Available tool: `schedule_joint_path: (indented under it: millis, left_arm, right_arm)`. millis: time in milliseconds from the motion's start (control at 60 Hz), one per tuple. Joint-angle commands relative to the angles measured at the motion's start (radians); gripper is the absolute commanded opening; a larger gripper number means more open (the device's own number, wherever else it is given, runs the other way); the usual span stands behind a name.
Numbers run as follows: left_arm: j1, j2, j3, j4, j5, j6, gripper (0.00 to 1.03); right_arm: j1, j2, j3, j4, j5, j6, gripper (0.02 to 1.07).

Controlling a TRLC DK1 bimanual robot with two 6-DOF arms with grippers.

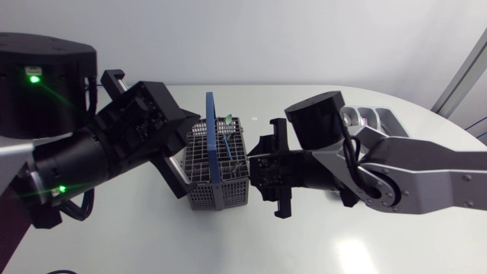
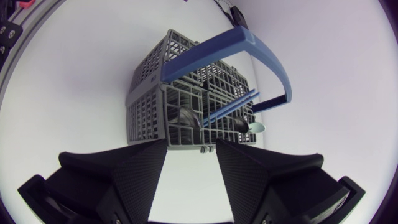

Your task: Unload the cutlery basket into the drawer organizer.

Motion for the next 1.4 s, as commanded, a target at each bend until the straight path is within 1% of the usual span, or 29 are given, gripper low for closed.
schedule_joint_path:
  millis: [0,117,200,250,417,683,1017,1233,1383]
  left_arm:
    - [0.004,-0.029,-0.016,-0.010,-0.008,0.015,0.03]
    - [0.008,-0.046,-0.020,-0.021,-0.009,0.015,0.03]
    - [0.015,-0.054,-0.025,-0.025,-0.009,0.015,0.03]
    - [0.018,-0.060,-0.028,-0.027,-0.009,0.015,0.03]
    - [0.022,-0.071,-0.031,-0.036,-0.009,0.016,0.03]
    - [0.027,-0.074,-0.031,-0.039,-0.009,0.021,0.03]
    - [0.022,-0.066,-0.022,-0.036,-0.009,0.019,0.03]
    - [0.013,-0.051,-0.023,-0.025,-0.009,0.019,0.03]
    - [0.002,-0.035,-0.020,-0.016,-0.009,0.018,0.03]
  right_arm:
    - [0.020,0.040,0.031,0.022,0.022,-0.060,0.51]
    - [0.032,0.066,0.042,0.048,0.031,-0.090,0.41]
    - [0.043,0.087,0.049,0.066,0.048,-0.113,0.26]
    - [0.047,0.095,0.054,0.080,0.053,-0.126,0.19]
    - [0.060,0.112,0.063,0.080,0.065,-0.146,0.19]
    - [0.077,0.093,0.079,0.034,0.082,-0.145,0.09]
    - [0.093,0.017,0.059,0.005,0.106,-0.145,0.09]
    - [0.109,-0.072,0.053,-0.038,0.132,-0.142,0.09]
    - [0.124,-0.155,0.056,-0.093,0.157,-0.137,0.09]
